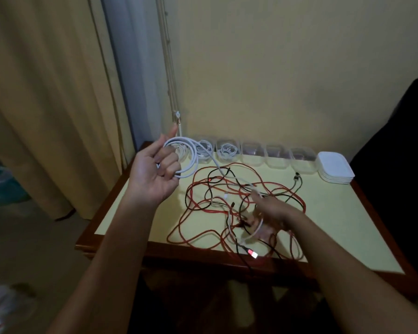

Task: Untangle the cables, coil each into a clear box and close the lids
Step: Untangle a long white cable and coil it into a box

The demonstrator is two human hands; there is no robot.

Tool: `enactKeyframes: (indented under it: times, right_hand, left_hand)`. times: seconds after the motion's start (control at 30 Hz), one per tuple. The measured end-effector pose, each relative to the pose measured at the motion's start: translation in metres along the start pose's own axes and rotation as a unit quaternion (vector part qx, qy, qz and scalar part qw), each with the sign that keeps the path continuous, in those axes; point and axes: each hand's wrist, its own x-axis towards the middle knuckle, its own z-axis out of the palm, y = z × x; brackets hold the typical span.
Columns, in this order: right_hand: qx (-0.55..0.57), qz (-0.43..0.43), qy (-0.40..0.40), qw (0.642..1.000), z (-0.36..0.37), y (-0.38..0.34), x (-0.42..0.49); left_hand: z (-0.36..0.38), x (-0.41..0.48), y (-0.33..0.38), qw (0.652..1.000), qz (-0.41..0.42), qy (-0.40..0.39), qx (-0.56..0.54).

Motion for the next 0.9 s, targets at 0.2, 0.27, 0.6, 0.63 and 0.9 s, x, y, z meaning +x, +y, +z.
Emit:
enactKeyframes:
  times: [0.2, 0.27, 0.6, 0.63, 0.9]
  right_hand:
    - [0.417, -0.105, 0.005, 0.903, -0.095, -0.104, -0.006]
    - [0.436, -0.164, 0.028, 0.885, -0.128, -0.139, -0.014]
    - [0.476, -0.360, 0.039, 0.801, -0.220, -0.244, -0.091]
    - [0.465, -0.362, 0.044, 0.807, -0.222, -0.244, -0.093]
    - [0.204, -0.255, 0.149, 0.933, -0.208, -0.194, -0.046]
  left_hand:
    - [0.026, 0.048, 0.015, 1.000, 0.012, 0.010, 0.006]
    - [0.044, 0.066, 0.021, 1.000, 0.025, 0.008, 0.014]
    - [0.129, 0.112, 0.054, 0.995, 0.078, -0.052, 0.032]
    - [0.133, 0.114, 0.056, 0.994, 0.079, -0.065, 0.031]
    - [0.120, 0.126, 0.036, 0.996, 0.063, -0.041, 0.041]
